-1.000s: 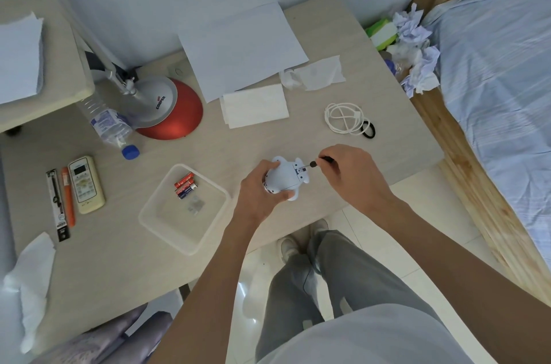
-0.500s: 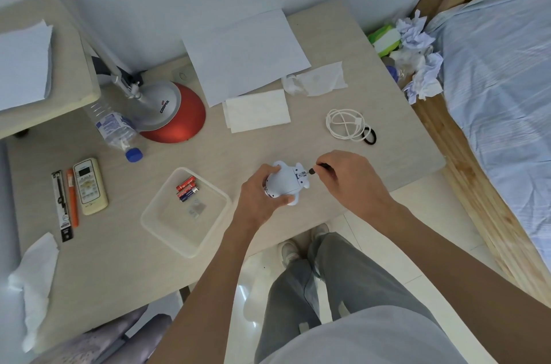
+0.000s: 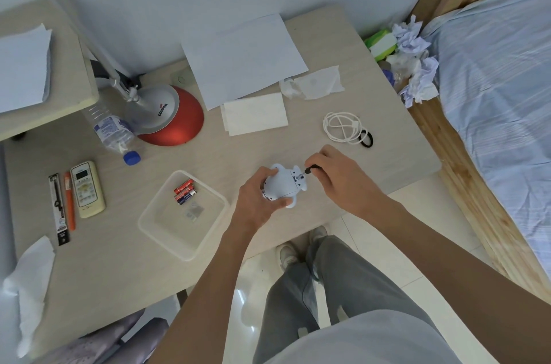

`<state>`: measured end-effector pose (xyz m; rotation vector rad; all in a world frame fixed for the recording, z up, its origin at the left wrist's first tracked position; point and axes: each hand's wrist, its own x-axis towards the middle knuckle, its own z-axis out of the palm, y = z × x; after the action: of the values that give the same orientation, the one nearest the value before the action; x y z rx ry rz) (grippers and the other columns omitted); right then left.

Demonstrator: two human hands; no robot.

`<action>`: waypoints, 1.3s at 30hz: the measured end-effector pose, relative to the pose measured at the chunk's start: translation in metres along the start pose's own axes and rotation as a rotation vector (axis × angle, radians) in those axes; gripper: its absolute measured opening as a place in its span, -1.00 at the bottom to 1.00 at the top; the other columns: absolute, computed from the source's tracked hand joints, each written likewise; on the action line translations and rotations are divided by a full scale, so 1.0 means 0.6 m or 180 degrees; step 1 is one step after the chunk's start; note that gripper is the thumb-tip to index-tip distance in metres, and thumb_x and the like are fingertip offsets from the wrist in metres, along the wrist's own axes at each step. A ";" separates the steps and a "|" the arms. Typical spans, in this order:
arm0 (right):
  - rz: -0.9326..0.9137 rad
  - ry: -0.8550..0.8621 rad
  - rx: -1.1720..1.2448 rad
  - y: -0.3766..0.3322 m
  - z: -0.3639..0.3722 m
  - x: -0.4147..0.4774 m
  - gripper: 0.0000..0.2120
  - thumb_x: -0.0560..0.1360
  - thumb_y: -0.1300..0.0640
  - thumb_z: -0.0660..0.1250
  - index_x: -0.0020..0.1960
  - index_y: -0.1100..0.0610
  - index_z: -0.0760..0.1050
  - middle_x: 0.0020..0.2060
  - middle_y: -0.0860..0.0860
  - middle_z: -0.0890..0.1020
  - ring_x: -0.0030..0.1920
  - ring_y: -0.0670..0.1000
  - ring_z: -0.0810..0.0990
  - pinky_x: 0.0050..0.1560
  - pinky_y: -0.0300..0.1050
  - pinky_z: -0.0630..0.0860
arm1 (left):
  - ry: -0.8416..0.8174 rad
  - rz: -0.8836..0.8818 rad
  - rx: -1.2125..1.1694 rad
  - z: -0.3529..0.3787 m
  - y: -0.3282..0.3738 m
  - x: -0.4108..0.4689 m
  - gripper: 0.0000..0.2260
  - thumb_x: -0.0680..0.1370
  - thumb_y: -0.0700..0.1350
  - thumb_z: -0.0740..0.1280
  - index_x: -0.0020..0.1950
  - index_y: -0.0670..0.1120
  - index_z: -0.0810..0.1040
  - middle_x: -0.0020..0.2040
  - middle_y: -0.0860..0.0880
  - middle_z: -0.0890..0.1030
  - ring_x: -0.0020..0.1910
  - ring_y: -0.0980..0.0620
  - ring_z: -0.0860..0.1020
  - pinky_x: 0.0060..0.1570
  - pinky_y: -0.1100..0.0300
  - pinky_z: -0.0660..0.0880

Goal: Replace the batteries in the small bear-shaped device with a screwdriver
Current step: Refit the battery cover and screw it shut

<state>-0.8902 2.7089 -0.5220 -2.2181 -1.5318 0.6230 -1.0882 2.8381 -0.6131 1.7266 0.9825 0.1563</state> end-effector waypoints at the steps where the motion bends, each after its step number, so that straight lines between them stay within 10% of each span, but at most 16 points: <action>1: 0.0075 -0.0073 0.0023 -0.002 0.004 0.000 -0.84 0.74 0.13 0.20 0.24 0.14 0.51 0.05 0.06 0.51 -0.23 0.15 0.57 -0.16 0.17 0.59 | -0.0008 0.0009 0.0017 0.000 0.000 0.000 -0.42 0.33 -0.02 0.75 0.21 0.17 0.52 0.09 0.19 0.62 0.07 0.17 0.60 -0.11 0.42 0.52; 6: 0.0496 -0.0195 -0.0042 -0.015 0.005 0.009 -0.68 0.76 -0.09 0.05 0.16 0.13 0.42 -0.03 0.03 0.59 -0.19 0.14 0.60 -0.13 0.13 0.57 | -0.0016 0.0004 0.0043 0.001 -0.004 0.001 -0.42 0.33 -0.02 0.75 0.22 0.13 0.53 0.07 0.19 0.63 0.05 0.16 0.60 -0.06 0.26 0.57; 17: 0.0503 -0.0654 -0.0096 -0.006 0.003 0.020 -0.89 0.72 0.22 0.15 0.21 0.14 0.42 0.03 0.06 0.56 -0.19 0.16 0.58 -0.16 0.08 0.50 | -0.0028 0.0051 0.0009 0.000 -0.004 0.004 -0.40 0.33 -0.07 0.76 0.24 0.13 0.53 0.12 0.20 0.62 0.07 0.21 0.60 -0.08 0.44 0.51; 25: 0.0630 -0.0689 -0.1243 -0.017 0.006 0.017 -0.56 0.74 -0.23 0.07 -0.05 0.13 0.32 -0.33 -0.02 0.33 -0.33 0.07 0.41 -0.28 -0.04 0.31 | -0.0052 -0.0005 0.0057 0.002 -0.011 0.006 -0.39 0.32 -0.05 0.76 0.28 0.08 0.56 0.11 0.22 0.62 0.06 0.22 0.60 -0.09 0.44 0.52; 33: 0.0374 -0.0594 -0.0932 -0.015 0.019 0.026 -0.81 0.65 0.24 0.29 0.03 0.08 0.26 -0.17 -0.01 0.42 -0.29 0.09 0.46 -0.30 -0.05 0.32 | -0.0092 -0.0066 0.0022 0.004 -0.014 0.011 -0.39 0.32 -0.08 0.76 0.28 0.06 0.57 0.07 0.13 0.64 0.01 0.18 0.60 -0.12 0.47 0.48; 39: 0.0424 -0.0448 -0.0263 -0.013 0.018 0.022 -0.87 0.67 0.10 0.28 -0.02 0.08 0.37 -0.17 0.01 0.52 -0.25 0.07 0.48 -0.24 -0.04 0.37 | -0.0088 -0.0010 0.0074 0.001 -0.011 0.010 -0.41 0.33 -0.03 0.75 0.24 0.16 0.53 0.12 0.07 0.65 0.06 0.15 0.61 -0.12 0.47 0.49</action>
<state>-0.8980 2.7243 -0.5285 -2.3993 -1.5102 0.7844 -1.0877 2.8419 -0.6211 1.7440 0.9701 0.1191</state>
